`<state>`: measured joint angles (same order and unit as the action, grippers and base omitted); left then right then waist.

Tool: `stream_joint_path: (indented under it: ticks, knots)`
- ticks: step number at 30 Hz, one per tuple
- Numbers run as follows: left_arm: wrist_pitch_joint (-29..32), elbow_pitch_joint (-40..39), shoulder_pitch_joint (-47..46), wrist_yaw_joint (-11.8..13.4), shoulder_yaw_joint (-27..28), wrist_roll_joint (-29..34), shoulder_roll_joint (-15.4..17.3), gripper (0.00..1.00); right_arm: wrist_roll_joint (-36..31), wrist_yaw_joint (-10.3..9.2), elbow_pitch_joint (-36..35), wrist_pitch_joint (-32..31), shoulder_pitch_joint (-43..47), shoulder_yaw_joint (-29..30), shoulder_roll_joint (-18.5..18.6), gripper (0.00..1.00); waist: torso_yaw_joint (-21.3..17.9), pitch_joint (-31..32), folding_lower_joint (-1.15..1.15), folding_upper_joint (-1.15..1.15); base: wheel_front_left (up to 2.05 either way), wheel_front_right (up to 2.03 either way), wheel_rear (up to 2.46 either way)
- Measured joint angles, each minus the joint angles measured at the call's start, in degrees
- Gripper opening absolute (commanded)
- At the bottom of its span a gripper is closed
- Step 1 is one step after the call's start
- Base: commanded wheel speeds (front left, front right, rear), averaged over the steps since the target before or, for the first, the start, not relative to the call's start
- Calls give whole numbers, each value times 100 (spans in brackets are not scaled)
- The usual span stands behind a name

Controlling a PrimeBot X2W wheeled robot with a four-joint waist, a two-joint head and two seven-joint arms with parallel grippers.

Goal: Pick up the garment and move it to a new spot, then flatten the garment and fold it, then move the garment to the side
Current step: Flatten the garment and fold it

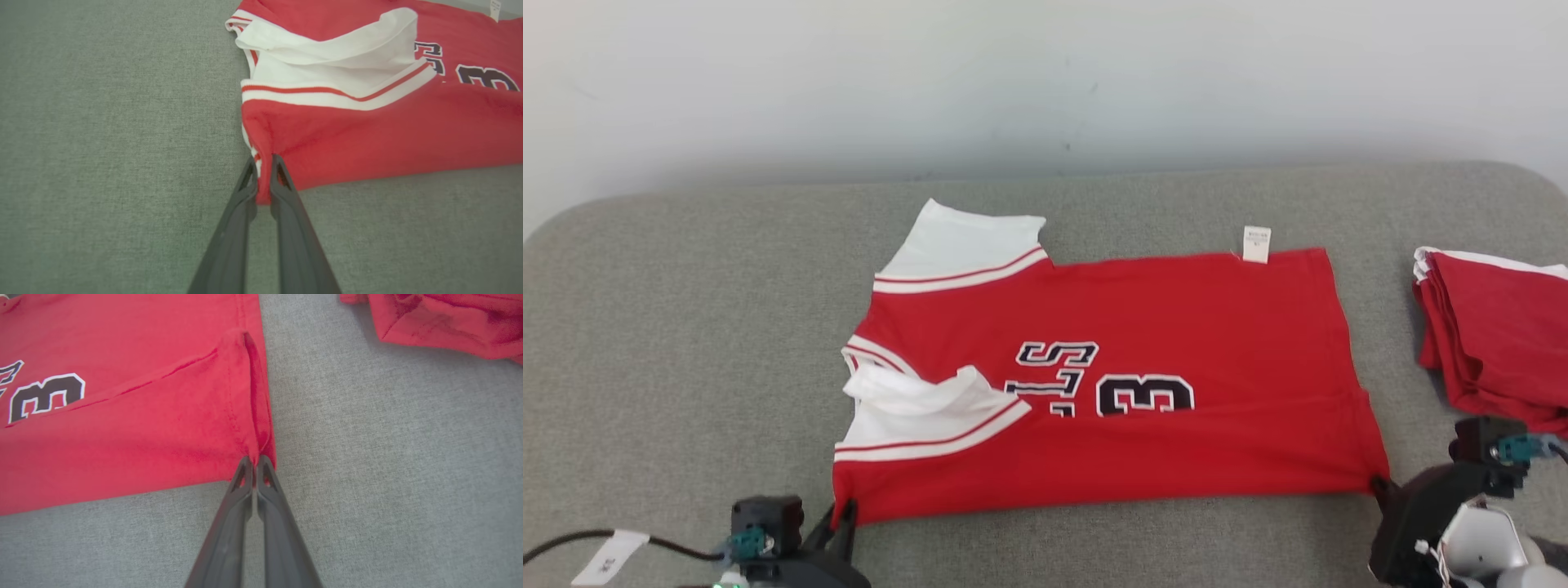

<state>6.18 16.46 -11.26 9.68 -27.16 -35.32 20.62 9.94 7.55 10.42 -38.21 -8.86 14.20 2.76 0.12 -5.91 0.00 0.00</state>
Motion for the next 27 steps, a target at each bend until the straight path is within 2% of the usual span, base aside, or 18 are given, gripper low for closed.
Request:
stream_joint_path:
  ticks: [8,14,23,24,25,26,27]
  knots:
    - [83,-932,828,338,1,-68,151,0,171,0,-858,-348,944,162,-2,0,81,274,0,0,0,0,0]
    - [204,-1571,1426,504,-3,-171,325,0,427,0,-1200,-441,1486,211,0,0,64,311,0,0,0,0,0]
    - [192,-1696,1916,621,-71,-176,424,0,679,0,-1223,-311,2070,97,4,0,80,429,0,0,0,0,0]
    - [192,-1649,1932,621,-87,-176,420,0,679,0,-1182,-304,2090,13,4,34,75,439,0,0,0,0,0]
    - [189,-1592,1947,617,-104,-186,410,48,709,0,-1133,-245,2102,-45,0,77,74,454,0,0,0,0,0]
    - [183,-1529,1954,621,-100,-231,383,100,764,0,-1091,-143,2100,-60,-5,100,72,472,0,0,0,0,0]
    - [137,-1474,1964,630,-87,-248,360,100,770,0,-1055,-65,2100,-87,-1,100,71,492,0,0,0,0,0]
